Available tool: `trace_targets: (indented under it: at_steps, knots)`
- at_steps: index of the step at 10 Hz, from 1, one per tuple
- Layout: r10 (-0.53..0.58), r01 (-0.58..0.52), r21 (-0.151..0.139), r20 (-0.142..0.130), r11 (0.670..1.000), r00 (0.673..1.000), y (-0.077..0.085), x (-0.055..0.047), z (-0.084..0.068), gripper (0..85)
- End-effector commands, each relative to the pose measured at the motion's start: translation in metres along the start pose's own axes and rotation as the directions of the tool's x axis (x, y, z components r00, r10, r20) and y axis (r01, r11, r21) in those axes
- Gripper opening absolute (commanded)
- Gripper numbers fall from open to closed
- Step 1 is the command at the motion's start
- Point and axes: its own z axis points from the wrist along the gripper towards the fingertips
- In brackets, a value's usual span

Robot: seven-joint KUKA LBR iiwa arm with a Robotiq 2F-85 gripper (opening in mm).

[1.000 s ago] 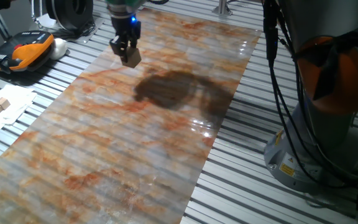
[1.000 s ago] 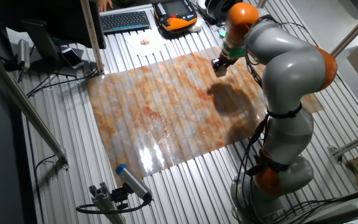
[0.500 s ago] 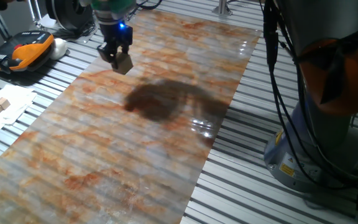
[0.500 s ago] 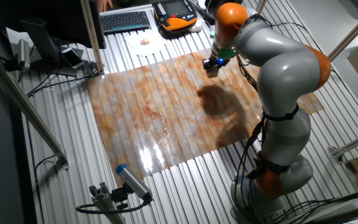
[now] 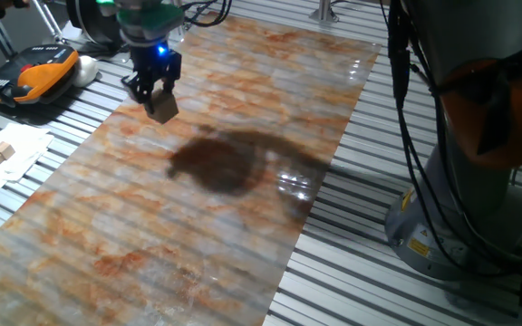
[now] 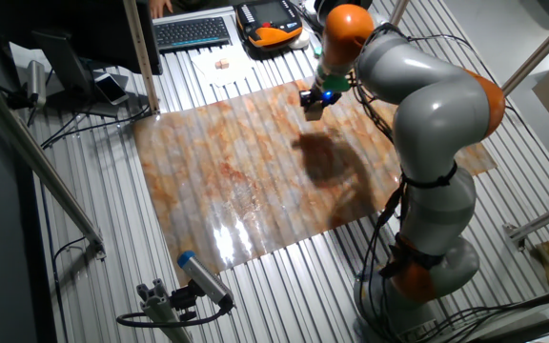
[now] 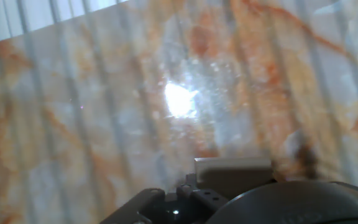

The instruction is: Pick up the small block on the left and move it to the right

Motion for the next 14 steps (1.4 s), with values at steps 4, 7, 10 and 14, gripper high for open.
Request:
trace_targets:
  at_steps: [4, 7, 10, 14]
  knots:
    - [-0.121, 0.121, 0.000, 0.014, 0.993, 0.993, 0.038, 0.006, -0.008, 0.0]
    - [-0.216, 0.216, -0.015, 0.015, 0.976, 0.976, 0.058, 0.009, -0.006, 0.0]
    - [-0.208, 0.208, -0.008, 0.006, 0.978, 0.978, 0.085, 0.013, -0.007, 0.0]
    - [-0.202, 0.202, -0.015, 0.015, 0.979, 0.979, 0.094, 0.011, -0.002, 0.0]
